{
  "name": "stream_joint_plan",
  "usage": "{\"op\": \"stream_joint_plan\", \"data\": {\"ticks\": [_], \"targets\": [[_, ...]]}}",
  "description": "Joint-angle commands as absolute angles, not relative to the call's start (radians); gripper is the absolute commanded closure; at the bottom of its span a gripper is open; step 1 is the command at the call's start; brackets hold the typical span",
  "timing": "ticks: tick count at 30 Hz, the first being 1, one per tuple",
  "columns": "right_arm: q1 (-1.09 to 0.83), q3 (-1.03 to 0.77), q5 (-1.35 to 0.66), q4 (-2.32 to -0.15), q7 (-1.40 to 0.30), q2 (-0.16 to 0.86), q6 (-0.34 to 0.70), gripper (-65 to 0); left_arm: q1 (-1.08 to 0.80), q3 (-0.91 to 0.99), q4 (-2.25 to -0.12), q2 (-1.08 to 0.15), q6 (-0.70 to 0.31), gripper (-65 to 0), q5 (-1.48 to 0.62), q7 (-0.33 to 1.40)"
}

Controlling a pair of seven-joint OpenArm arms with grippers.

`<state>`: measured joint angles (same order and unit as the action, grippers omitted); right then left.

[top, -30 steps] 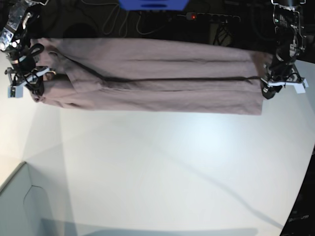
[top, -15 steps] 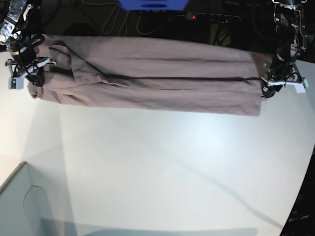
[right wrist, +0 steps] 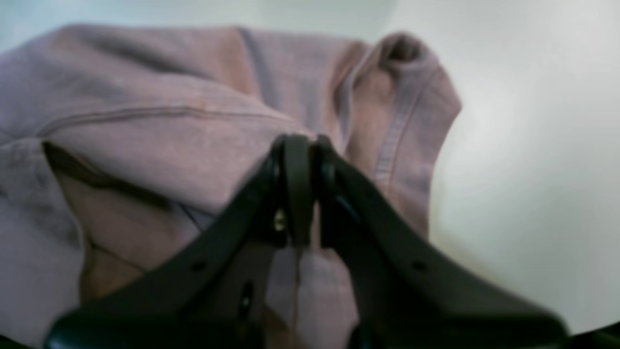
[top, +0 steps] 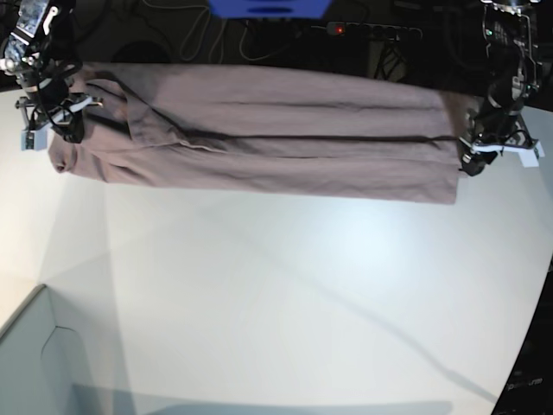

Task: Layout the t-shirt on the table in an organized manner, then fold the t-shirt properly
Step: 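Hold both strip ends and pull them taut with both grippers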

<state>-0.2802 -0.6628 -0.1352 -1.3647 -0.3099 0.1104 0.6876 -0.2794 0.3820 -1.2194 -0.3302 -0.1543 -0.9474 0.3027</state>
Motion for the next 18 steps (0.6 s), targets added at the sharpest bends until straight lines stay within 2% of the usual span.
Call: {"op": "stream_joint_plan", "data": {"ticks": [1, 3, 6, 9, 13, 18], "targets": [[-0.277, -0.667, -0.147, -1.38, -0.285, 0.127, 0.698, -5.3, -0.286, 0.39, -1.237, -0.355, -0.166, -28.2, -0.958, 0.289], [-0.28, -0.667, -0.147, -1.38, -0.286, 0.127, 0.698, -13.7, -0.295, 0.39, -1.242, -0.369, -0.166, -31.3, -0.963, 0.289], [-0.282, -0.676, -0.147, -1.402, -0.286, 0.127, 0.698, -28.0, -0.306, 0.39, -1.245, -0.372, -0.168, -40.9, -0.964, 0.289], [-0.288, -0.722, -0.148, -1.475, -0.286, 0.116, 0.698, -36.5, -0.318, 0.39, -1.245, -0.372, -0.17, -50.9, -0.964, 0.289], [-0.289, -0.794, -0.148, -1.589, -0.288, 0.038, 0.698, -38.1, -0.331, 0.384, -1.279, -0.366, -0.17, -53.2, -0.96, 0.289], [-0.332, -0.736, -0.148, -1.661, -0.321, -0.005, 0.698, -38.1, -0.325, 0.372, -1.277, -0.349, -0.17, -53.1, -0.955, 0.291]]}}
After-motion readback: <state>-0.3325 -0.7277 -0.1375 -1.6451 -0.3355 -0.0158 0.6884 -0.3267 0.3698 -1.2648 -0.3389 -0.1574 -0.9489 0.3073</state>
